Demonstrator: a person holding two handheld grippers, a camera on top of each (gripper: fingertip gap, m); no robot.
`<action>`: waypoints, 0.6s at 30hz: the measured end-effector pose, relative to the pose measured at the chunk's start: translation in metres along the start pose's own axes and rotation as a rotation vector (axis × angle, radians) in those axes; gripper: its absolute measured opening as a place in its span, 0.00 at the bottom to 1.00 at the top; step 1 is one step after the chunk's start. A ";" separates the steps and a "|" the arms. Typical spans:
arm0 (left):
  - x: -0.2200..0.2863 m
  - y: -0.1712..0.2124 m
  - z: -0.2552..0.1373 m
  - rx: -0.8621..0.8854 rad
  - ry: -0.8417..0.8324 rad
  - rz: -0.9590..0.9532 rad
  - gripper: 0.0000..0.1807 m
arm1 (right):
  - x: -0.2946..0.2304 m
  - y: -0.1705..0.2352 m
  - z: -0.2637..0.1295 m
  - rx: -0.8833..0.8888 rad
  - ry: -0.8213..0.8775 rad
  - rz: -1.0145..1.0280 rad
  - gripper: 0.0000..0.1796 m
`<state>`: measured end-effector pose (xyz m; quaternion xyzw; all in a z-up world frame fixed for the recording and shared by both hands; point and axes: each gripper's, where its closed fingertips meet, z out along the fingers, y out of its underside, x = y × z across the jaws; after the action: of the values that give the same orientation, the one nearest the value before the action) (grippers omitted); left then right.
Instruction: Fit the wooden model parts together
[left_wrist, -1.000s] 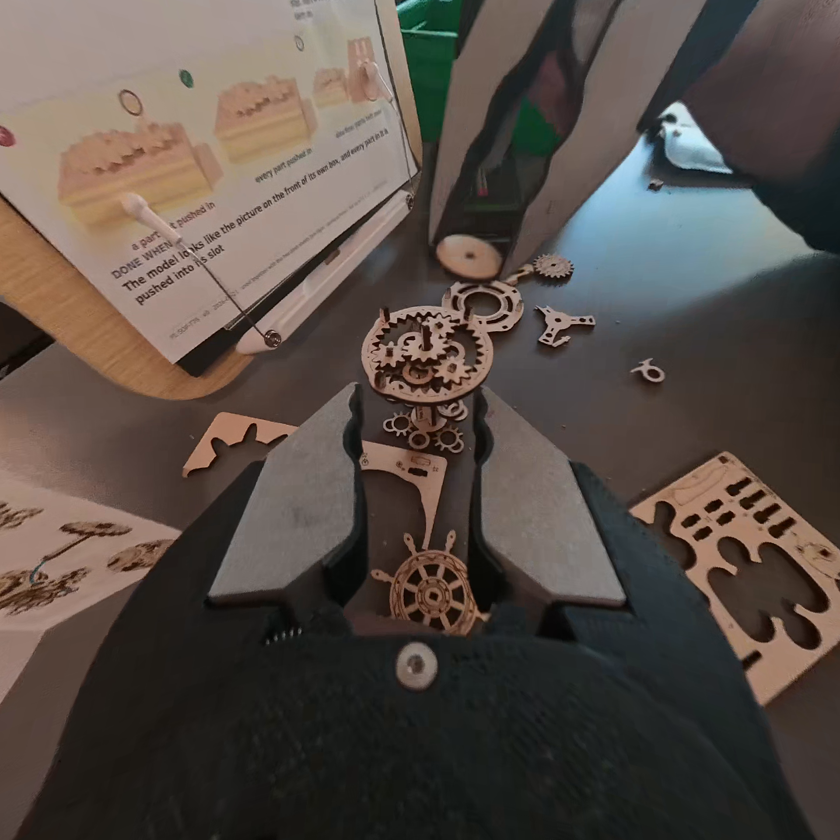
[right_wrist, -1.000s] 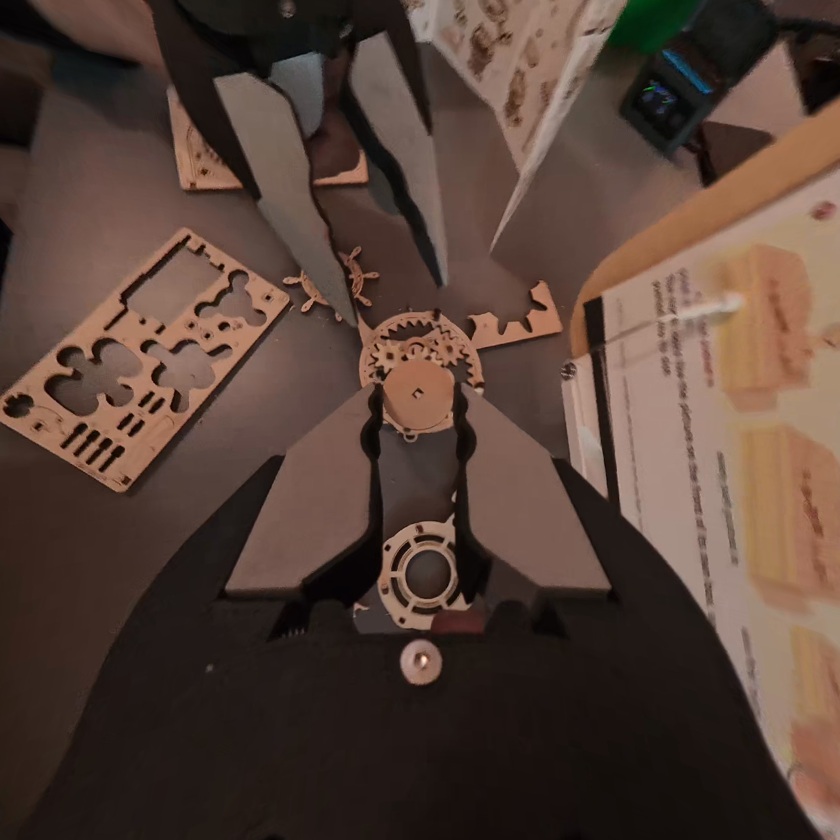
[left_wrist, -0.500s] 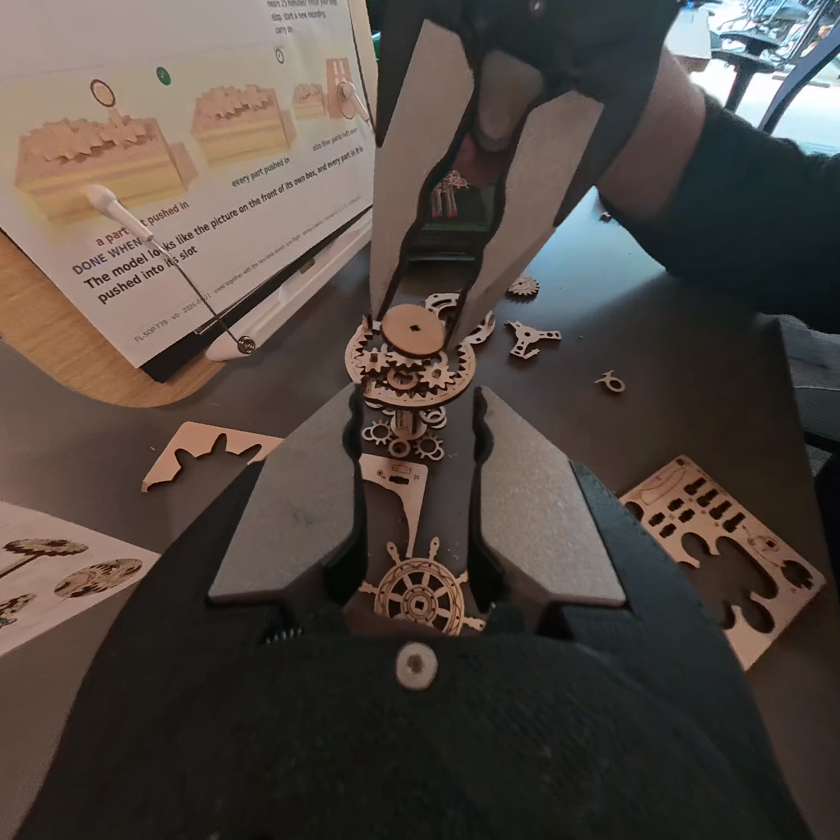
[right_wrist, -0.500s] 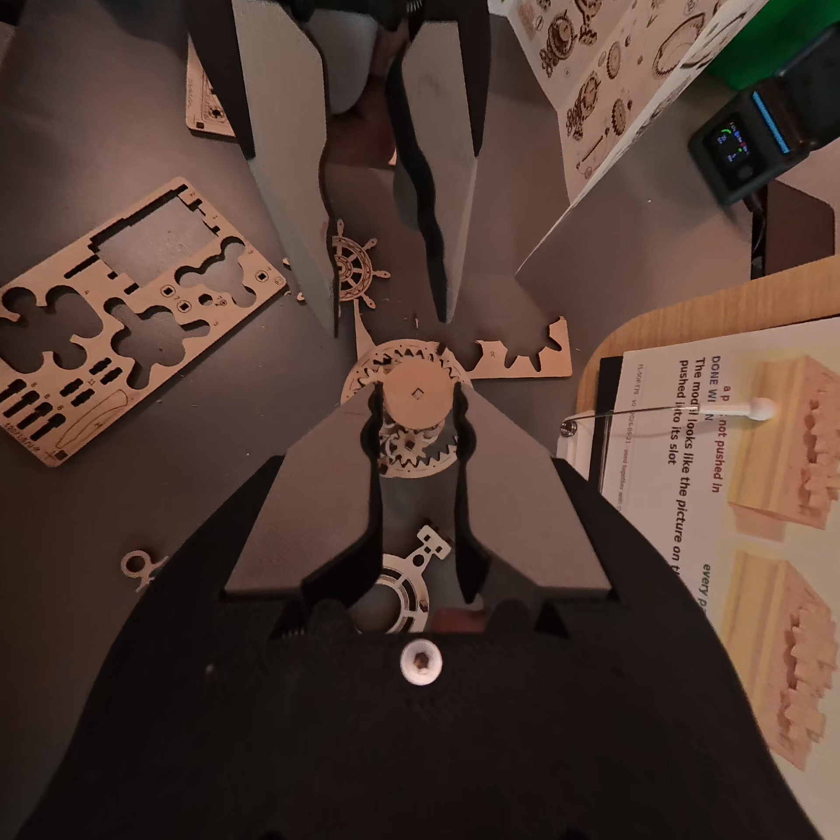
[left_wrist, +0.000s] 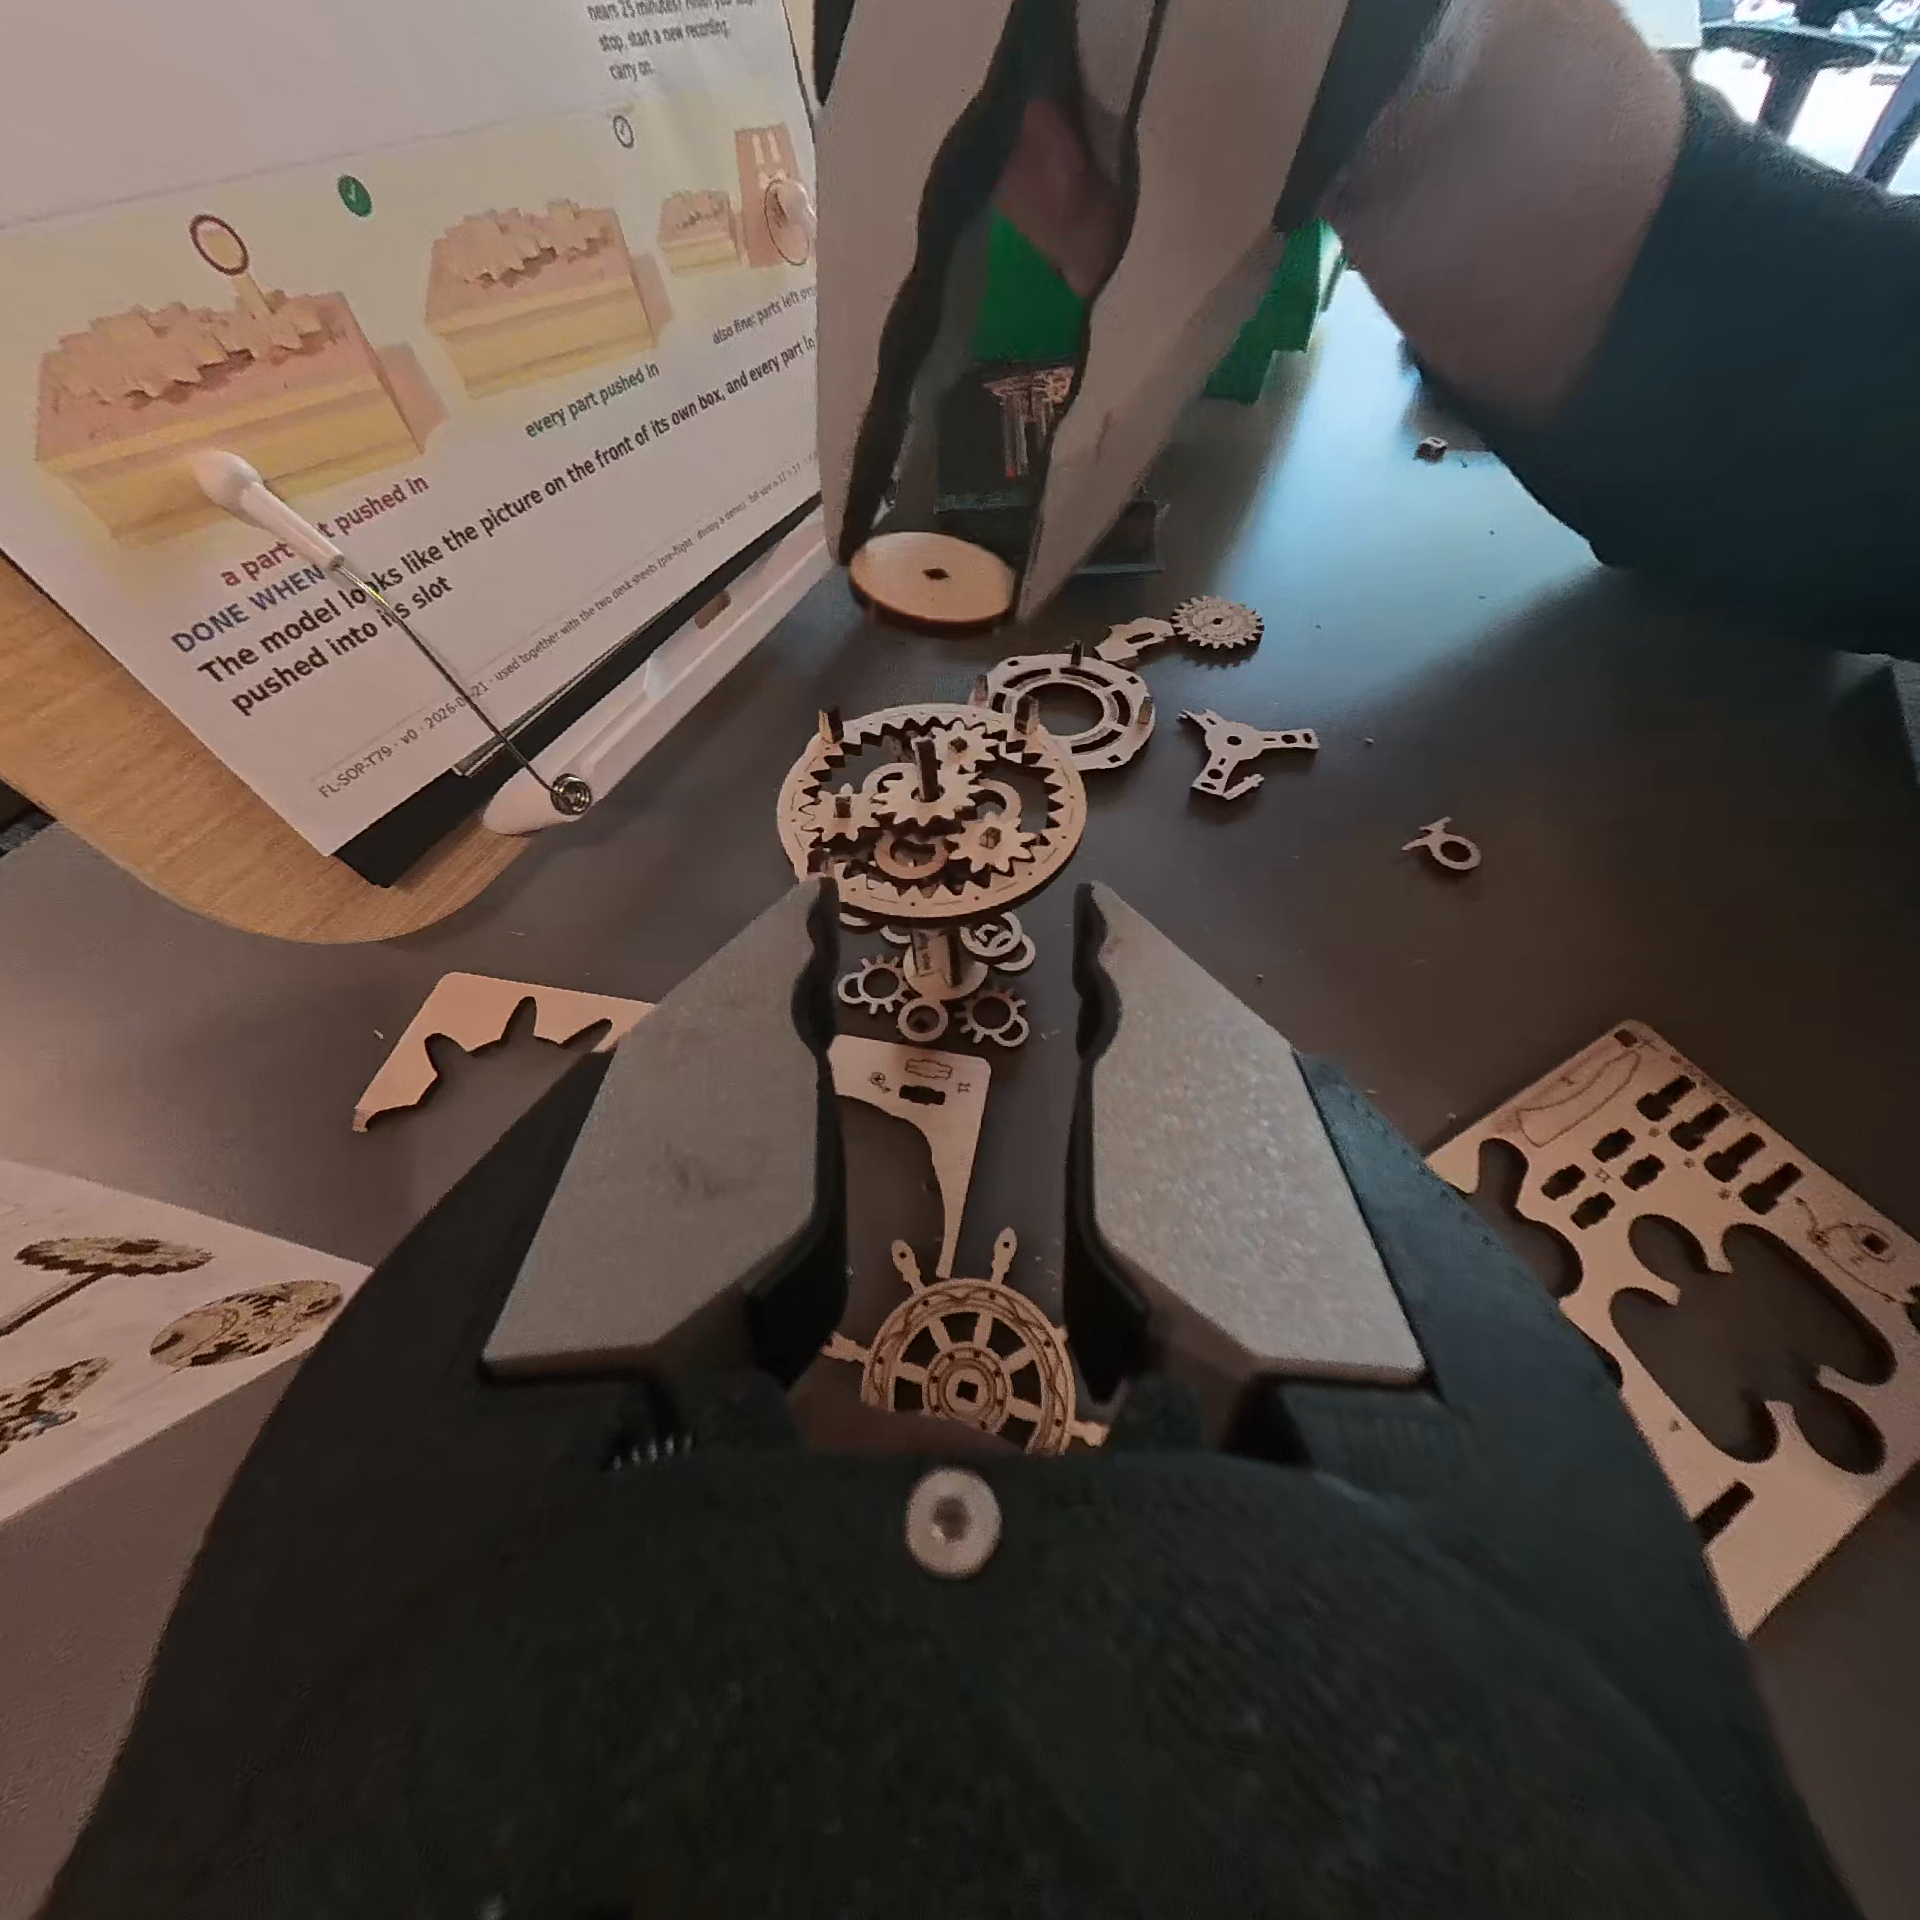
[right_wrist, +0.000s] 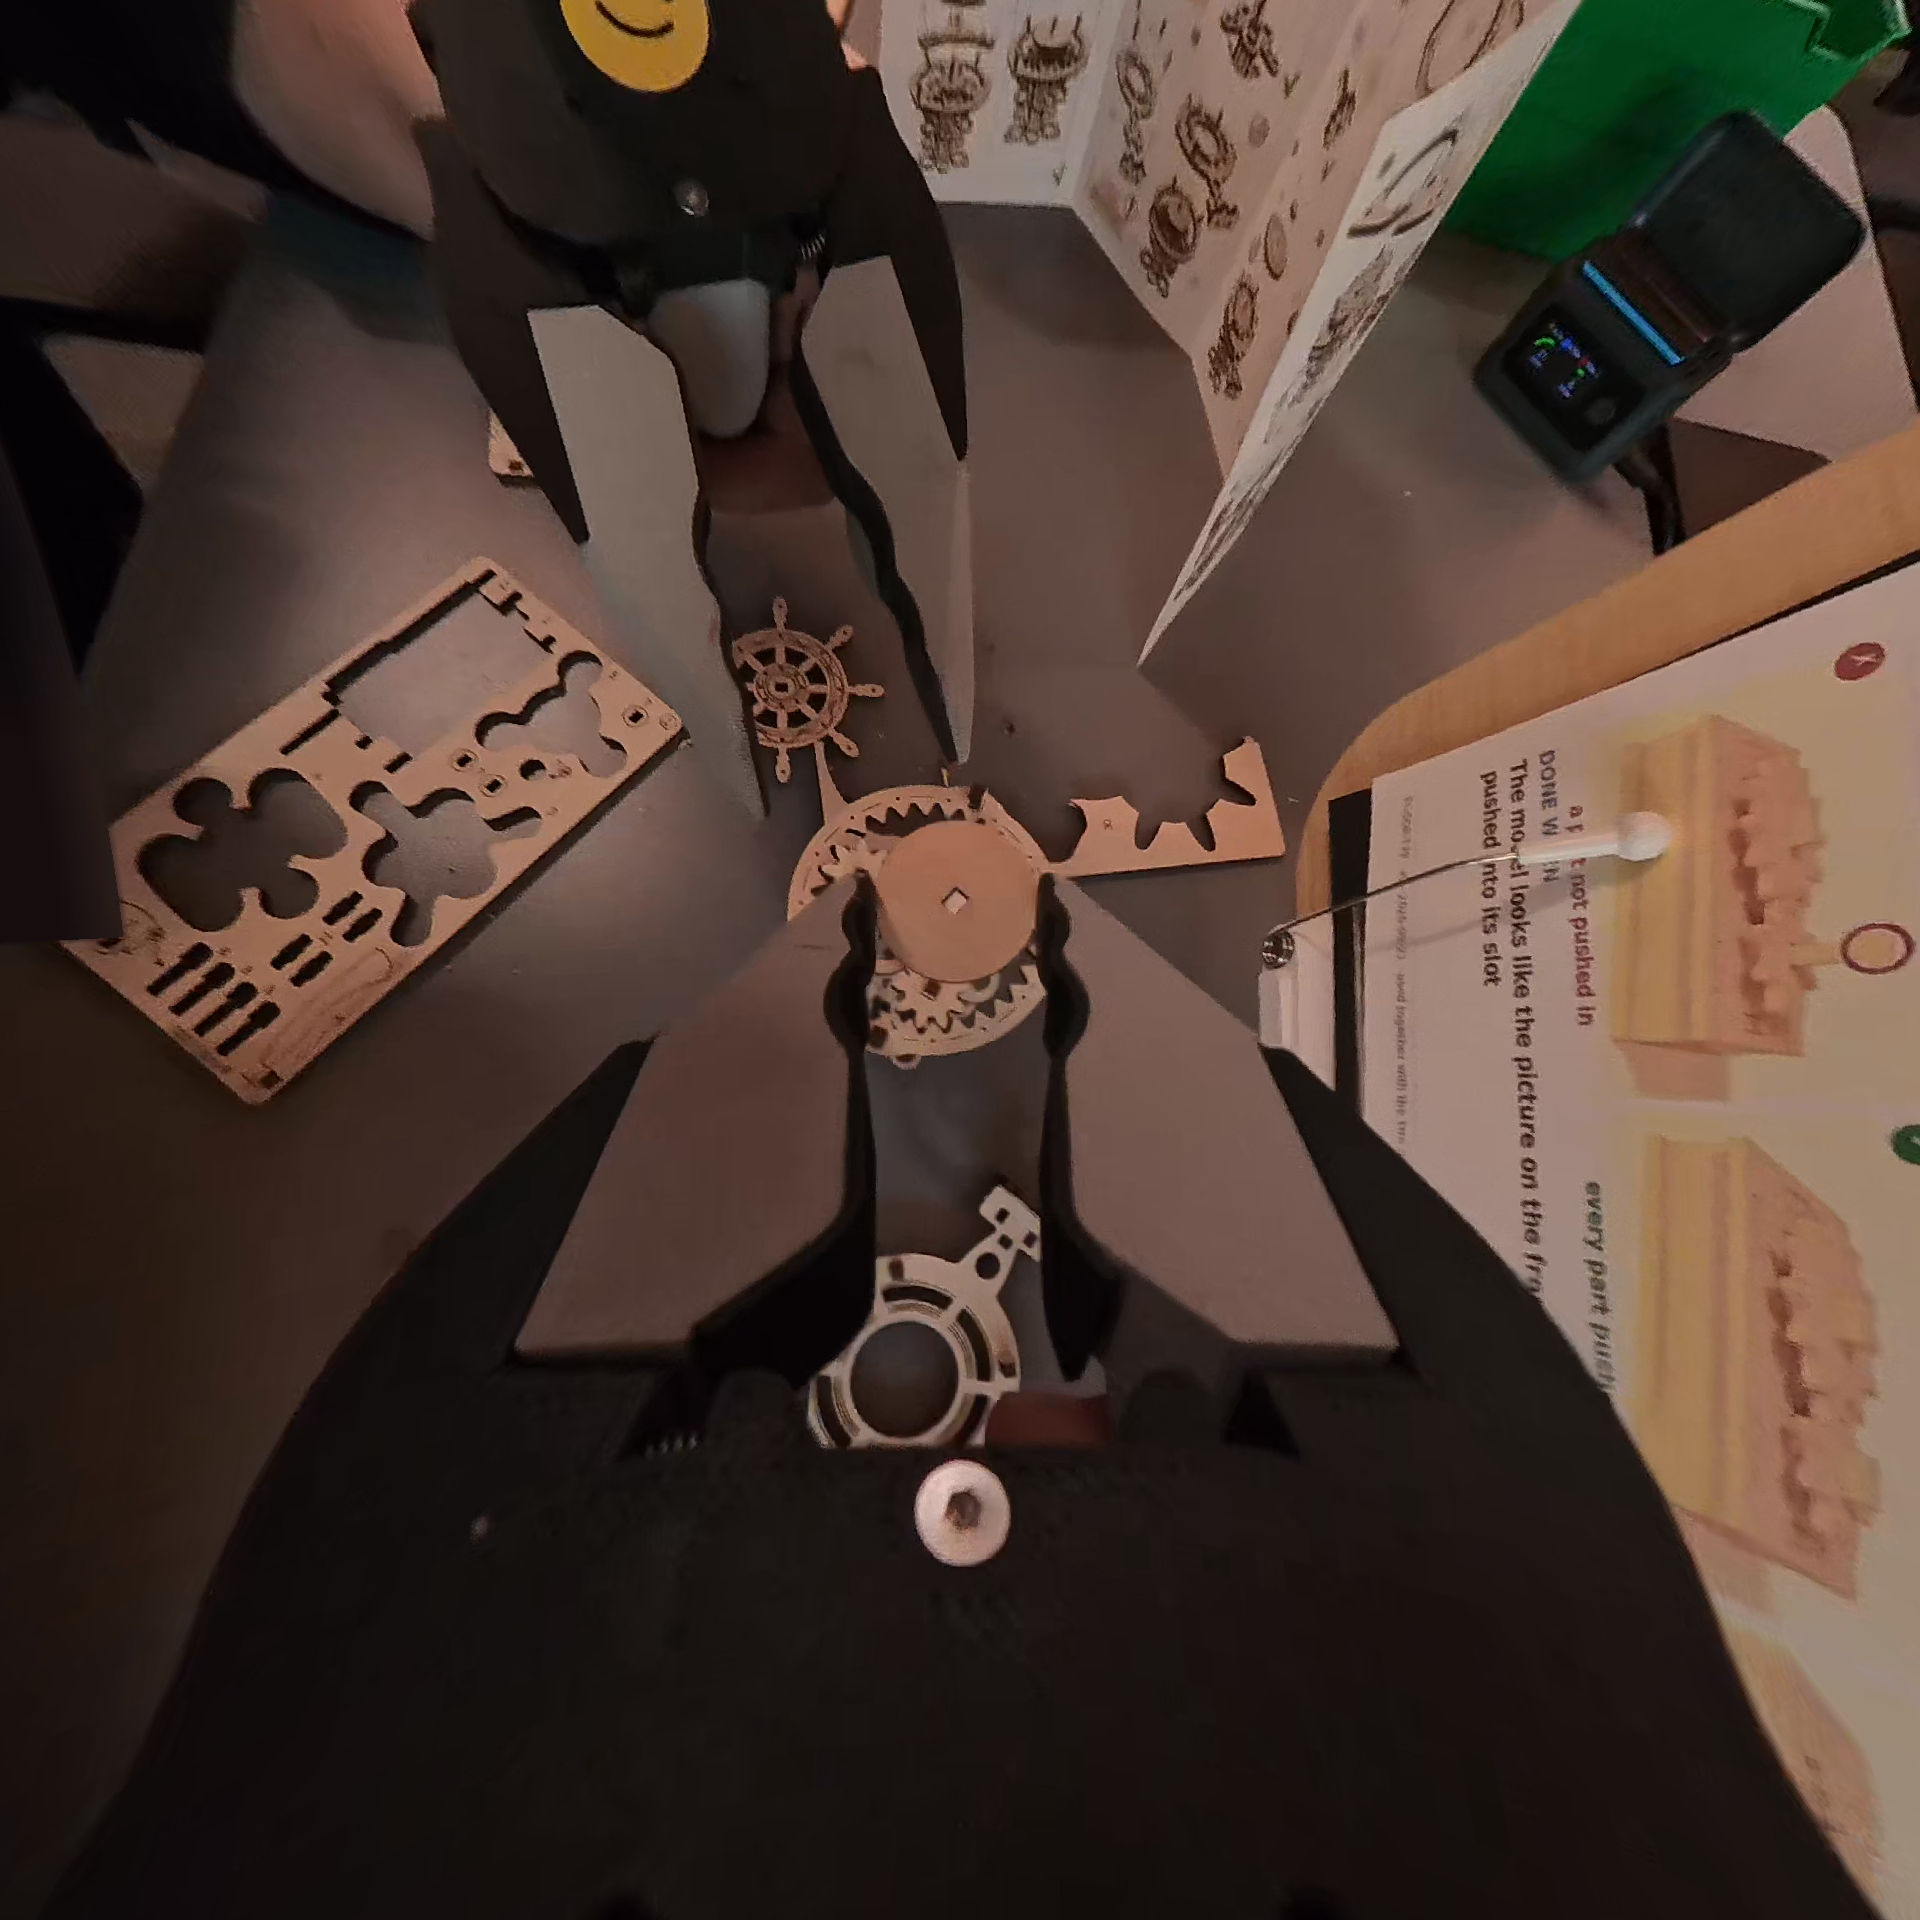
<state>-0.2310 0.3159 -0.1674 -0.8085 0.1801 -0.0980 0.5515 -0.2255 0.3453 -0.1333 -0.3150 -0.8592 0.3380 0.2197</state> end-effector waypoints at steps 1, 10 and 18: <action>0.000 -0.001 0.000 0.008 -0.005 0.003 0.23 | -0.001 0.000 0.002 0.010 -0.008 0.009 0.15; 0.002 0.003 0.002 0.005 -0.032 0.047 0.22 | -0.008 0.010 0.026 -0.042 -0.025 0.026 0.16; 0.002 -0.001 0.000 0.018 -0.033 0.047 0.22 | -0.005 0.009 0.025 -0.051 -0.018 0.008 0.15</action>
<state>-0.2286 0.3154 -0.1668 -0.8006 0.1892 -0.0733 0.5638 -0.2333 0.3362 -0.1579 -0.3210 -0.8682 0.3195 0.2025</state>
